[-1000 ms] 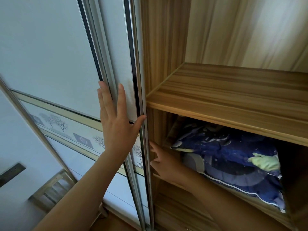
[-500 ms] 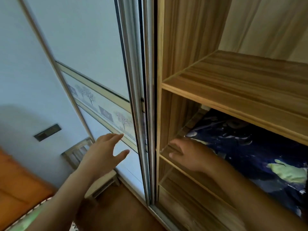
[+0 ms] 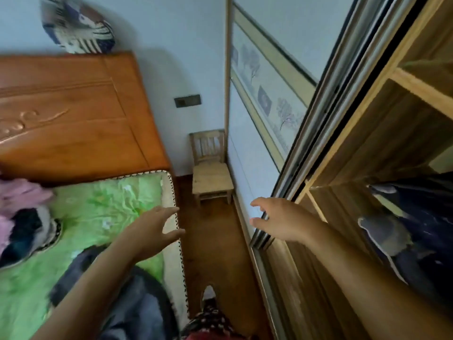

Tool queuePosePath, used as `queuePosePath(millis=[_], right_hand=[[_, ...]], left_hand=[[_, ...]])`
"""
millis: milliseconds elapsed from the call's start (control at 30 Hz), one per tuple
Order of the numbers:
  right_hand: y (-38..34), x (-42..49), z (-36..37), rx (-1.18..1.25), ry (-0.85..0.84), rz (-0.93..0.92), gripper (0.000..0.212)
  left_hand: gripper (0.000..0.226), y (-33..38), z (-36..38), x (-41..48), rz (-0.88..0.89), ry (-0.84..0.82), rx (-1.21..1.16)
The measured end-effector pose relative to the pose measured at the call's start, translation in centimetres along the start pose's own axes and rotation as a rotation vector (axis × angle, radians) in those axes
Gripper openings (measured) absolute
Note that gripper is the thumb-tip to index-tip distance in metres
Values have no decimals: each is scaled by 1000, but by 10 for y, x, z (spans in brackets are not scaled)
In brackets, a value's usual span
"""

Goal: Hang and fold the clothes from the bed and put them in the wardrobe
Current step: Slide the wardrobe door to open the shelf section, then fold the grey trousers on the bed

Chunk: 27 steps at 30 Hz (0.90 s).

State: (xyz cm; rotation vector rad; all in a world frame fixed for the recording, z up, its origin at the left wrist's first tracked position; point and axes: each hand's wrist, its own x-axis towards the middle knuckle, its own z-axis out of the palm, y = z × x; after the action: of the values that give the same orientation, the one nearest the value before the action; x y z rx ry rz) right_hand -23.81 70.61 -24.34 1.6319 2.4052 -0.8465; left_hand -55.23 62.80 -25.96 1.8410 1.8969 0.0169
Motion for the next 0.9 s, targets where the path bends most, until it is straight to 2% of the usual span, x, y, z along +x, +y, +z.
queuePosePath(millis=[367,667,900], right_hand=[[-162,109,78,-307,-295,-434,58],[-268,163,151,-508,-519,-627,60],[-309,208,213,-638,-656,-716,60]], left_hand=[[75,-131,42,-114,-531,78,-223],[73,-193,81,-188,-807,92,-395],[75,-209,129,-217,-1016,97,-511]])
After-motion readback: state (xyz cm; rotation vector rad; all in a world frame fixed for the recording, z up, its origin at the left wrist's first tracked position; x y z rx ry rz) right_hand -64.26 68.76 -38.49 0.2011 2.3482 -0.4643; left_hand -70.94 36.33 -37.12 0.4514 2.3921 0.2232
